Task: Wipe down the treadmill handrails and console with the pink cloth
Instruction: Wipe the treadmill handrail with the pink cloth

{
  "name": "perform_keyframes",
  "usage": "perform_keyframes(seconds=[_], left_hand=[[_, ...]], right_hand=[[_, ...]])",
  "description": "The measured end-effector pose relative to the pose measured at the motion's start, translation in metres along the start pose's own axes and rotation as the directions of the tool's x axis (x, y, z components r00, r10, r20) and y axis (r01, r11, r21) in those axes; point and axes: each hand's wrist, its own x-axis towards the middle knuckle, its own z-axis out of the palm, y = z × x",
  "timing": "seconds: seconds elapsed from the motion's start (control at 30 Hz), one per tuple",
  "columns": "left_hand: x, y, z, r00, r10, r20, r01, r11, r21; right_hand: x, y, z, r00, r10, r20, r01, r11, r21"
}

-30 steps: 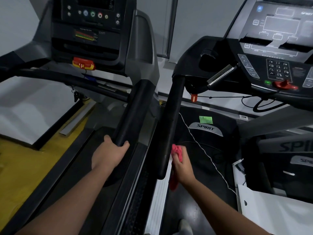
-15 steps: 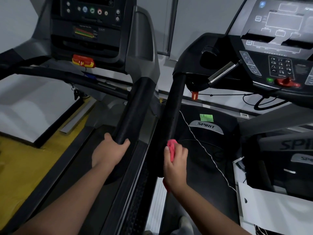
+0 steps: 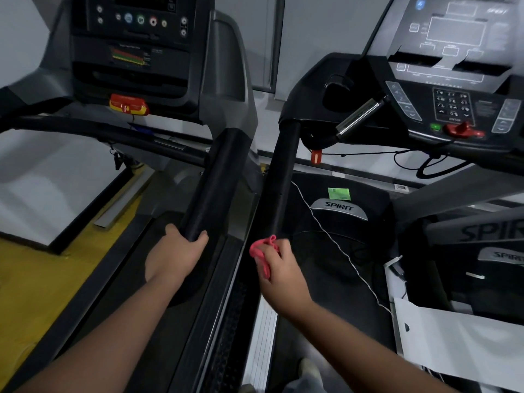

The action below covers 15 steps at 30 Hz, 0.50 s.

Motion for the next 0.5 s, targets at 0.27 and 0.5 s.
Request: perform_keyframes(seconds=[0.27,0.5], left_hand=[[0.000,-0.001,0.000,1.000,-0.002,0.003,0.002,1.000,-0.001],[0.000,0.000,0.001,1.000,-0.005,-0.006,0.005,1.000,0.018]], right_hand=[[0.020,-0.003,0.000,0.993,-0.099,-0.069,0.073,0.947,-0.314],[-0.009,0.003,-0.001,0.989,0.146,-0.031,-0.130,0.948,0.292]])
